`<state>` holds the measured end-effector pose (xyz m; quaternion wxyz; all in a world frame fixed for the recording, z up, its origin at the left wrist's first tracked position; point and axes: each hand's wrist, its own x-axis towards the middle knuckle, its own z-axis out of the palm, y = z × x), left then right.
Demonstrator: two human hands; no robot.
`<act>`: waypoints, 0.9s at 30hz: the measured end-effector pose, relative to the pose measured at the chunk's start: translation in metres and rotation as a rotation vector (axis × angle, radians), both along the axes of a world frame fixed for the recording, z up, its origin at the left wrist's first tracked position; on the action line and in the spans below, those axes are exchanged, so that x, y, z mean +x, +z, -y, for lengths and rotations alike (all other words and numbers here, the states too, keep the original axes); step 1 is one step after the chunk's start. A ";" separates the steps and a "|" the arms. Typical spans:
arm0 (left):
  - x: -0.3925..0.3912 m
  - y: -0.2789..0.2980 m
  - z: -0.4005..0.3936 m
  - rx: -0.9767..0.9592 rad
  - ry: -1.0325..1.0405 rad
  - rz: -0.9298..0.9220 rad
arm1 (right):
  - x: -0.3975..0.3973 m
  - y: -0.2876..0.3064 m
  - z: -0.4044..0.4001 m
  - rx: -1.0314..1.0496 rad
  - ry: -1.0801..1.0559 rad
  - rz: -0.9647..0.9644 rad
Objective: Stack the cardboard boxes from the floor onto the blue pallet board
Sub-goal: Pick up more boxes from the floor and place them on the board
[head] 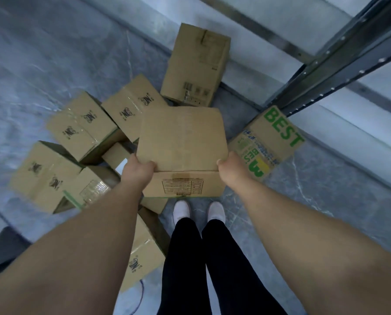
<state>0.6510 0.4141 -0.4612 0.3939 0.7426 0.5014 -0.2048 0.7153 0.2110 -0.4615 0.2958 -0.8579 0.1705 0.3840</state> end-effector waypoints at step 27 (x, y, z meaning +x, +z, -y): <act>-0.237 0.200 0.093 -0.089 -0.397 0.281 | -0.289 0.192 0.114 -0.036 -0.299 0.245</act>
